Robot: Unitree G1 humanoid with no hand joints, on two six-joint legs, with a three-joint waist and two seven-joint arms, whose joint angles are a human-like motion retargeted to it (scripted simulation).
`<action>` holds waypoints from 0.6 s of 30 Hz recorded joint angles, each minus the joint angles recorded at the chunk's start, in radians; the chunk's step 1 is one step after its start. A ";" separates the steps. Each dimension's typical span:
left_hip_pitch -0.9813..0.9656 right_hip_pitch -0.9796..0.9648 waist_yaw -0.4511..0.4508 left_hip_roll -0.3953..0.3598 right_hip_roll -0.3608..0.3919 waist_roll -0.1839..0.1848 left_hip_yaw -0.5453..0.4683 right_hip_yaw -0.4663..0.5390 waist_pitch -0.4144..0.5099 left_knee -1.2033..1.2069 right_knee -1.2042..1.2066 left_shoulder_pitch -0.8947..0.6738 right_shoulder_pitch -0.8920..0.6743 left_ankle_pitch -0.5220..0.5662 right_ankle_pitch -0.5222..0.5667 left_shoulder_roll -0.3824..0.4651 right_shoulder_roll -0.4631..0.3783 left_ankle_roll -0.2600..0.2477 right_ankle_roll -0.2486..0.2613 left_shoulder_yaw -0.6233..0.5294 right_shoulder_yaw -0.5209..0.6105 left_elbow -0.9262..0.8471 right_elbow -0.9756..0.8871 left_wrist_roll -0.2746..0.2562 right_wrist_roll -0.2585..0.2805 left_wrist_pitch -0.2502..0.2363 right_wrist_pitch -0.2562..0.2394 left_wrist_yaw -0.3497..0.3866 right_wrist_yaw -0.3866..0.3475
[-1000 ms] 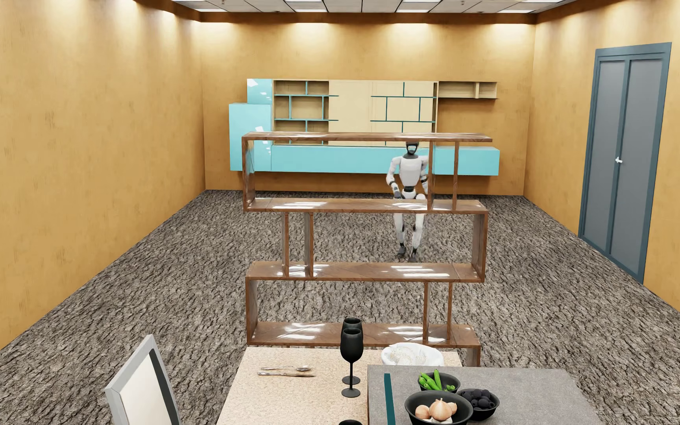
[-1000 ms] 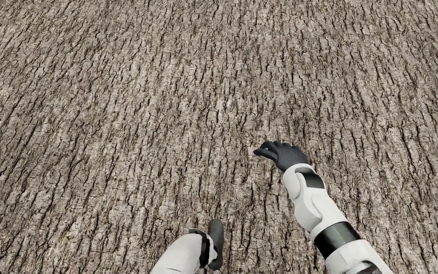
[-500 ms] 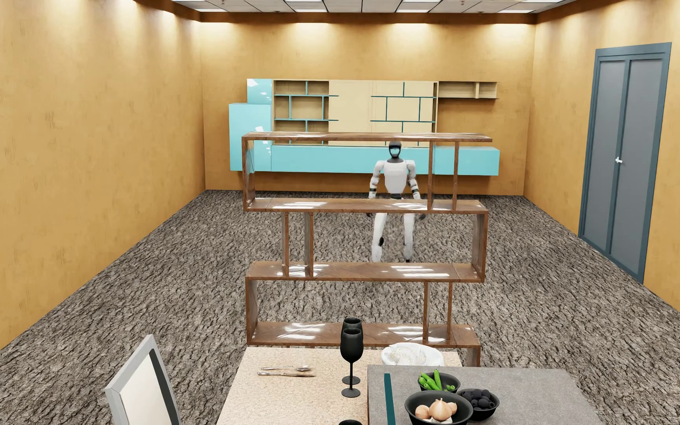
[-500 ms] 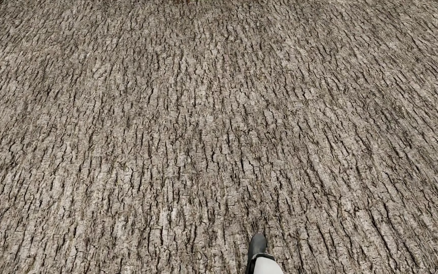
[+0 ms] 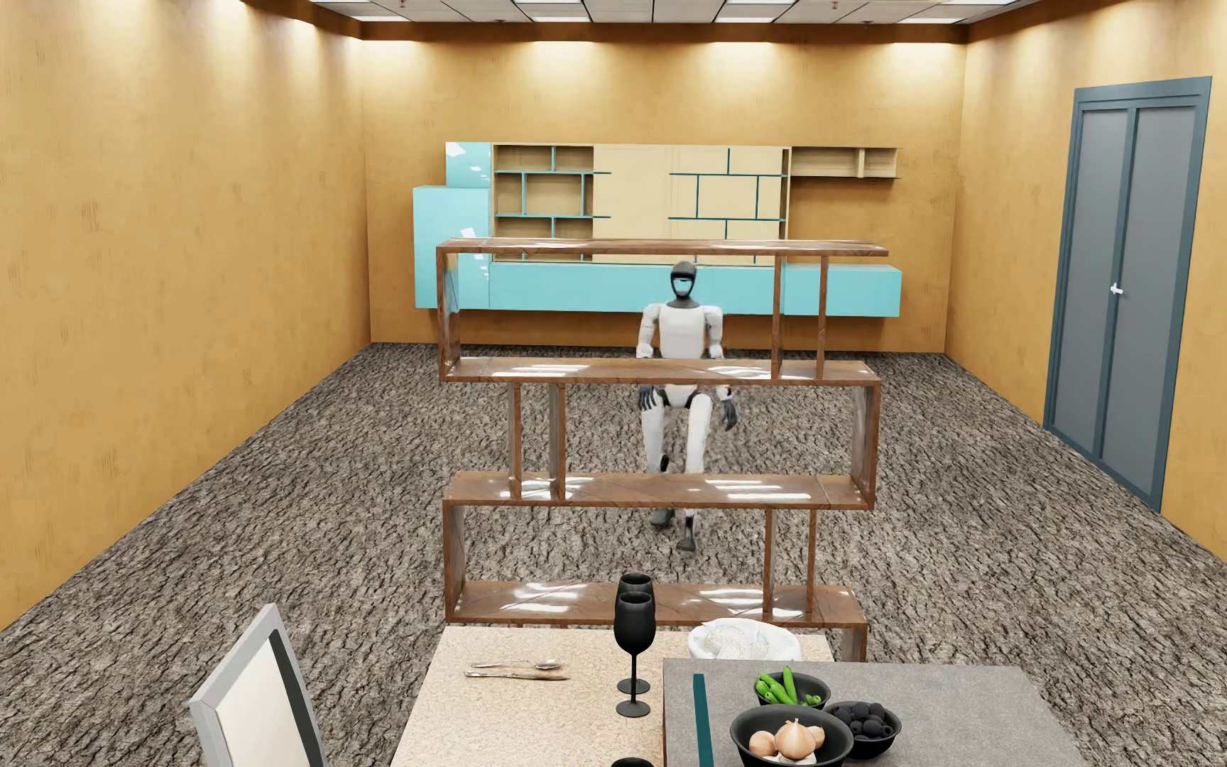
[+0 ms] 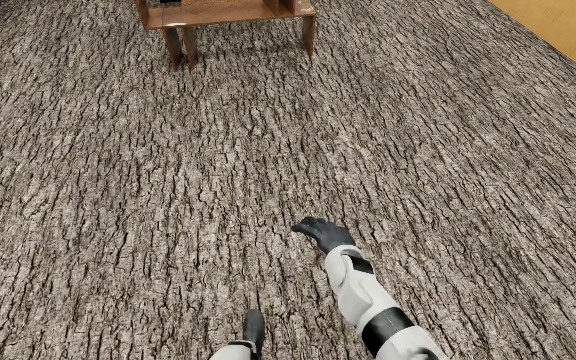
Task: Walk to the shelves
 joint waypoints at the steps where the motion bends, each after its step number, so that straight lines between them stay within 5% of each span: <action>1: 0.002 0.066 0.013 0.008 -0.007 -0.001 0.025 0.028 -0.002 -0.141 -0.008 0.021 -0.031 0.002 -0.028 -0.010 -0.005 0.001 0.013 0.015 0.007 0.005 -0.069 -0.002 0.023 0.004 -0.026 -0.010 -0.042; 3: 0.000 0.158 0.025 0.042 -0.041 0.000 0.176 0.040 0.000 -0.014 0.085 0.048 -0.009 0.034 0.041 -0.015 -0.043 0.110 0.043 0.008 0.004 0.036 -0.187 0.029 0.059 0.026 -0.047 -0.046 -0.101; 5: -0.007 0.100 0.031 0.014 -0.117 -0.012 0.176 0.041 0.016 0.276 0.414 0.041 0.115 0.003 0.377 -0.011 -0.098 0.215 0.077 -0.034 -0.027 0.088 -0.265 0.087 0.065 0.041 -0.013 -0.081 -0.114; 6: 0.030 0.001 0.025 -0.010 -0.166 -0.021 0.180 0.031 0.025 0.348 0.645 0.027 0.198 -0.090 0.547 -0.002 -0.110 0.211 0.114 -0.061 -0.056 0.105 -0.267 0.116 0.085 0.037 0.021 -0.101 -0.115; 7: 0.089 -0.126 0.011 -0.043 -0.215 -0.034 0.184 0.023 0.033 0.367 0.837 0.007 0.268 -0.162 0.579 0.009 -0.110 0.200 0.090 -0.086 -0.081 0.108 -0.230 0.138 0.112 0.021 0.065 -0.116 -0.108; 9: 0.240 -0.388 -0.034 -0.106 -0.247 -0.053 0.162 0.000 0.036 0.311 0.981 -0.042 0.368 -0.255 0.432 0.032 -0.100 0.180 -0.033 -0.110 -0.085 0.078 -0.052 0.147 0.133 -0.029 0.172 -0.099 -0.050; 11: 0.384 -0.576 -0.079 -0.147 -0.235 -0.054 0.118 -0.066 0.028 0.271 0.803 -0.097 0.478 -0.333 0.350 0.055 -0.124 0.166 -0.058 -0.148 -0.020 0.041 0.141 0.152 0.081 -0.077 0.238 -0.073 0.079; 14: 0.561 -0.682 -0.120 -0.172 -0.209 -0.049 0.096 -0.126 0.008 0.336 0.153 -0.157 0.743 -0.499 0.382 0.109 -0.186 0.177 0.021 -0.273 -0.061 -0.069 0.179 0.140 0.066 -0.216 0.186 -0.081 0.283; 15: 0.618 -0.674 -0.127 -0.170 -0.208 -0.051 0.090 -0.130 0.000 0.383 -0.048 -0.160 0.854 -0.540 0.421 0.133 -0.177 0.173 0.088 -0.314 -0.161 -0.122 0.143 0.115 0.103 -0.264 0.173 -0.076 0.271; 16: 0.649 -0.676 -0.132 -0.151 -0.222 -0.055 0.085 -0.164 -0.003 0.489 -0.088 -0.155 0.950 -0.530 0.515 0.159 -0.144 0.157 0.051 -0.339 -0.260 -0.176 0.108 0.080 0.136 -0.296 0.167 -0.071 0.223; 17: 0.632 -0.707 -0.139 -0.115 -0.235 -0.054 0.065 -0.178 0.001 0.664 0.038 -0.147 1.007 -0.428 0.659 0.176 -0.100 0.112 -0.047 -0.333 -0.329 -0.224 0.095 0.037 0.153 -0.303 0.168 -0.061 0.158; 18: 0.573 -0.740 -0.146 -0.085 -0.238 -0.044 0.031 -0.170 0.012 0.867 0.214 -0.137 1.005 -0.241 0.620 0.165 -0.065 -0.006 -0.119 -0.291 -0.362 -0.254 0.112 -0.006 0.148 -0.281 0.184 -0.024 0.100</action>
